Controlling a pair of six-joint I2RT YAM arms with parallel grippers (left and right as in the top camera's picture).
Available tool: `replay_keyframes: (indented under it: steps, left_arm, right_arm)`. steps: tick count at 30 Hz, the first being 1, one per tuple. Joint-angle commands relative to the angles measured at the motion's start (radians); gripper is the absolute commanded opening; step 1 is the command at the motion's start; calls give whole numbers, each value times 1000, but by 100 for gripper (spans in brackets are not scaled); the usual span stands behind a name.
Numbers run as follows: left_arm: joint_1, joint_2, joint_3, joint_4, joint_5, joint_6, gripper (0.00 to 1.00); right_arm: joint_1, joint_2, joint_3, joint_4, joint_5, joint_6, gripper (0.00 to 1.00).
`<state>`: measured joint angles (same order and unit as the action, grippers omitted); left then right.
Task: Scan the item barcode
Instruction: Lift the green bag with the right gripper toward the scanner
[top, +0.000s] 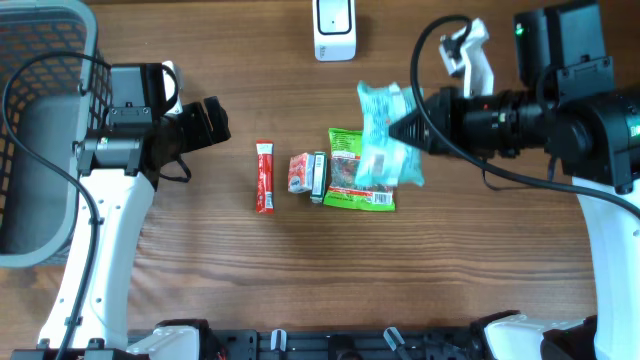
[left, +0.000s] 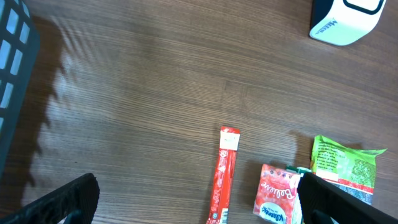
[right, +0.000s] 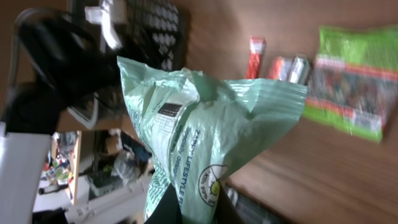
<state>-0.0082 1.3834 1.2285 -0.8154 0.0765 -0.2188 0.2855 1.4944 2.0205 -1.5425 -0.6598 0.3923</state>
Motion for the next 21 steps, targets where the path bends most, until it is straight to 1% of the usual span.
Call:
replay_keyframes:
  steps: [1, 7, 9, 10, 14, 16, 18, 20, 21]
  left_arm:
    - [0, 4, -5, 2, 12, 13, 100]
    - [0, 4, -5, 2, 12, 13, 100]
    - [0, 4, -5, 2, 12, 13, 100]
    - [0, 4, -5, 2, 12, 13, 100]
    - [0, 4, -5, 2, 12, 13, 100]
    - [0, 4, -5, 2, 12, 13, 100]
    - [0, 4, -5, 2, 12, 13, 100]
    - [0, 4, -5, 2, 12, 13, 100]
    - [0, 4, -5, 2, 12, 13, 100]
  right_arm:
    - [2, 7, 19, -32, 16, -62, 4]
    - [2, 7, 19, -26, 13, -52, 4]
    - [2, 7, 19, -14, 39, -61, 4]
    - [2, 7, 19, -6, 74, -83, 4]
    - [4, 7, -2, 62, 332, -227, 4]
    - [4, 7, -24, 117, 381, -299, 4]
    - [4, 10, -31, 175, 383, -295, 4]
    - [4, 17, -30, 289, 481, -231, 4]
    - [6, 21, -30, 329, 532, -244, 4]
